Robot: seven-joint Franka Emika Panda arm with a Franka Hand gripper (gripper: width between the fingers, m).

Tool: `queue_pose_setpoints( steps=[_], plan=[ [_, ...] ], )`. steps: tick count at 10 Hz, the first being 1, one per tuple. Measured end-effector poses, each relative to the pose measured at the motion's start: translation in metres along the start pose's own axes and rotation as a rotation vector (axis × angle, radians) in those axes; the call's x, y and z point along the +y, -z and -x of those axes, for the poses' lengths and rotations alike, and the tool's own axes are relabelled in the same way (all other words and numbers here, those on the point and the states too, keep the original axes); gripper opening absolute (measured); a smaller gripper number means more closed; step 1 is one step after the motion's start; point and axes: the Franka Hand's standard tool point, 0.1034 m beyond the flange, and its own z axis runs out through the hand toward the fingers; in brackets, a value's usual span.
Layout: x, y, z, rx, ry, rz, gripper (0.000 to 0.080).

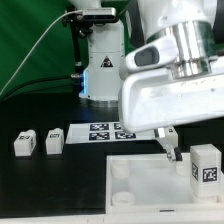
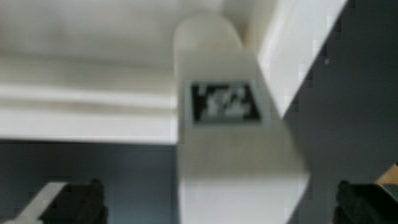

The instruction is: Assemble one leg

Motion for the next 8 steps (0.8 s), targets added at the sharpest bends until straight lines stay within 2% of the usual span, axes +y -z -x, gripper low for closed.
queue_pose_setpoints(
  steps=[1,2,3,4,5,6,8],
  plan=[
    [0.004,-0.004,0.0,-0.027,-0.005,0.0,0.0649],
    [0.002,-0.007,0.006,-0.17,-0.013,-0.021,0.0649],
    [0.001,-0.007,0.004,-0.279,-0.02,-0.04,0.0649],
    [-0.001,-0.008,0.005,-0.352,-0.027,-0.051,0.0649],
    [-0.006,-0.006,0.015,-0.488,-0.039,-0.07,0.0649],
    [-0.009,-0.008,0.013,-0.565,-0.038,-0.087,0.0649],
    [-0.006,-0.014,0.008,-0.544,-0.043,-0.086,0.0649]
  ],
)
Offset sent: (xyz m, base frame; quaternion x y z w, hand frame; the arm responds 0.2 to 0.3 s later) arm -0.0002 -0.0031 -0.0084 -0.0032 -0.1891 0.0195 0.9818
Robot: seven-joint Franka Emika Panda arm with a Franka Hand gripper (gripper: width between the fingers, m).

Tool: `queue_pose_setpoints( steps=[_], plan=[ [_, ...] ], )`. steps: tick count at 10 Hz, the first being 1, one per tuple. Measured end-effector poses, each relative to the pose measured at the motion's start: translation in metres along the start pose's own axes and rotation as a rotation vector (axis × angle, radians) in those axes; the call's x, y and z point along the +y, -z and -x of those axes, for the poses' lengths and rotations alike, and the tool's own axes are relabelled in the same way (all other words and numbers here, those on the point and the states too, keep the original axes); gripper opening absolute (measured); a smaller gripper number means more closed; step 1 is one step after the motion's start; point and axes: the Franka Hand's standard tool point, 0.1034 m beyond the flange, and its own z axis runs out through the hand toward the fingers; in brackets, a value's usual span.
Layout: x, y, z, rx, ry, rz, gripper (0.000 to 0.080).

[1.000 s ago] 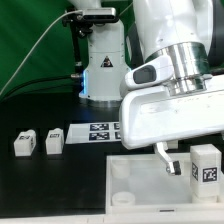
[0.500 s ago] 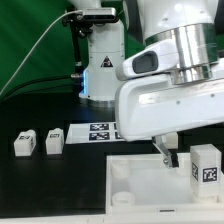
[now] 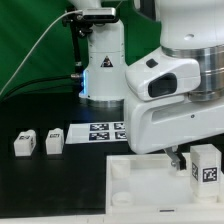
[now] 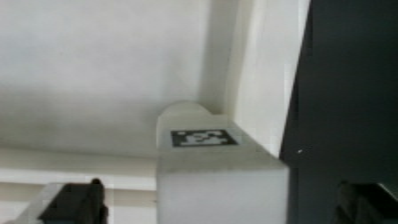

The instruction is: Assemble one leg

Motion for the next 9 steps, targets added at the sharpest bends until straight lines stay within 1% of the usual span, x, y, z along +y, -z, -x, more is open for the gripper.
queue_pose_setpoints(
  steps=[1,2,3,4,5,7,8,9],
  plan=[
    [-0.0003,-0.0003,0.0003,-0.001,0.0,0.0,0.0649],
    [-0.0002,-0.0004,0.0004,-0.002,0.0,0.0,0.0539],
    [-0.0002,-0.0004,0.0004,-0.002,0.0,0.0,0.0366],
    [0.0004,-0.0004,0.0003,-0.001,0.0,0.001,0.0366],
    [0.0024,-0.0003,0.0004,-0.001,-0.003,0.002,0.03],
    [0.0032,-0.0002,0.0004,-0.001,-0.018,0.002,0.03],
    [0.0035,-0.0008,-0.0008,0.01,-0.103,-0.001,0.03],
    [0.005,-0.0008,-0.0029,0.04,-0.271,-0.005,0.0299]
  ],
)
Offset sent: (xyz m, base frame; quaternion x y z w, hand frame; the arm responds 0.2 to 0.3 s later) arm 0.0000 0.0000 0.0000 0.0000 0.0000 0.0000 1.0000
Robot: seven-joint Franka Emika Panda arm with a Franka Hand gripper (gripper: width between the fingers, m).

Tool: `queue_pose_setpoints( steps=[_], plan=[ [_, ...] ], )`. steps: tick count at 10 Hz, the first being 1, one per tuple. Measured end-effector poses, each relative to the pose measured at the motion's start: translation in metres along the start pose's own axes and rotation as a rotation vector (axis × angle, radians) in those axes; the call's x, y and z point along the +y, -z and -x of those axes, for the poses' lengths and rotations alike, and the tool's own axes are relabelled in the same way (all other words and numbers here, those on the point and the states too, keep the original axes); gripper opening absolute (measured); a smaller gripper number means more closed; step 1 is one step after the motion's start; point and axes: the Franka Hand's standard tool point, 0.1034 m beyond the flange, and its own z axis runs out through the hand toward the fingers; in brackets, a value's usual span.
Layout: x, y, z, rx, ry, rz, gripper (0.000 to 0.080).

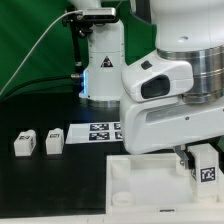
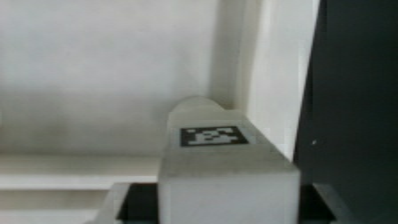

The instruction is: Assemble one leg

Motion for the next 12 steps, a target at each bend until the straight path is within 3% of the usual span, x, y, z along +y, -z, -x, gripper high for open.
queue_pose_setpoints(
  steps=[5,6,9,11,12],
  plan=[
    [-0.0067,-0.0034,0.0015,0.014,-0.868,-0.064,0.0297],
    [-0.007,-0.0037,-0.0002,0.02,-0.999,-0.086,0.0297],
    [-0.0074,-0.0041,-0.0002,0.028,-1.157,-0.112,0.0297],
    [-0.0078,-0.0051,0.0003,0.032,-1.054,-0.108,0.0572],
    [-0.0081,-0.006,0.0014,0.034,-0.933,-0.1,0.0572]
  ],
)
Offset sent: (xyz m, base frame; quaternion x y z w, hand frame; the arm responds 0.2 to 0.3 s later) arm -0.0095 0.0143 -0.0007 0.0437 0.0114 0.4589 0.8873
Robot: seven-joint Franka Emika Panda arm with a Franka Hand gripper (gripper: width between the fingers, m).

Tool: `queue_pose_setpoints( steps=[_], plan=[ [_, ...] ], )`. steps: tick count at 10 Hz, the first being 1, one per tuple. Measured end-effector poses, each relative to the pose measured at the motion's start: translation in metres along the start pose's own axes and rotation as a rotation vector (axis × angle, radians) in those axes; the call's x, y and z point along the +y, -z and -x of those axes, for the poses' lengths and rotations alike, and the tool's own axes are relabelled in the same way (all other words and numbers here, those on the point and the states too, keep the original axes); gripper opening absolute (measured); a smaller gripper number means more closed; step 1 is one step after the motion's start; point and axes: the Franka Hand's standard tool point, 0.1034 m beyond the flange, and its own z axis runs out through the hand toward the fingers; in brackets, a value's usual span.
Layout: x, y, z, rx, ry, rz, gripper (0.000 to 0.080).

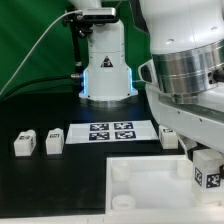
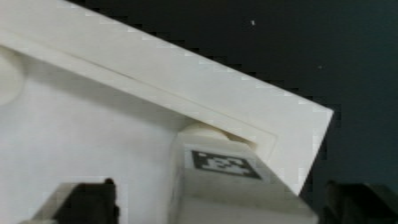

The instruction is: Assemble one leg

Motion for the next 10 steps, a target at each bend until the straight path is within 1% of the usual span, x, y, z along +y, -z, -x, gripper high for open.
queue_pose_setpoints(
  steps=[1,2,4,5,6,7,8,9,10],
  plan=[
    [-0.0011,0.0009,0.0027,-0.003,0.133,0.016,0.0635],
    [-0.0033,0.0017,0.0041,0.007,0.308,0.02,0.0635],
    [-0.0021,0.0011,0.0021,0.004,0.51,0.022,0.0649],
    [-0.0017,0.0009,0.0015,0.005,0.654,0.026,0.0649],
    [-0.0006,0.0003,-0.0005,0.015,0.855,0.046,0.0649],
    [-0.0015,-0.0004,-0.0024,0.029,1.014,0.053,0.0649],
    [-0.0023,-0.0012,-0.0025,0.037,1.012,0.041,0.0646],
    [-0.0028,-0.0014,-0.0014,0.036,0.941,0.037,0.0474],
    [-0.003,-0.0014,-0.001,0.035,0.909,0.034,0.0474]
  ],
)
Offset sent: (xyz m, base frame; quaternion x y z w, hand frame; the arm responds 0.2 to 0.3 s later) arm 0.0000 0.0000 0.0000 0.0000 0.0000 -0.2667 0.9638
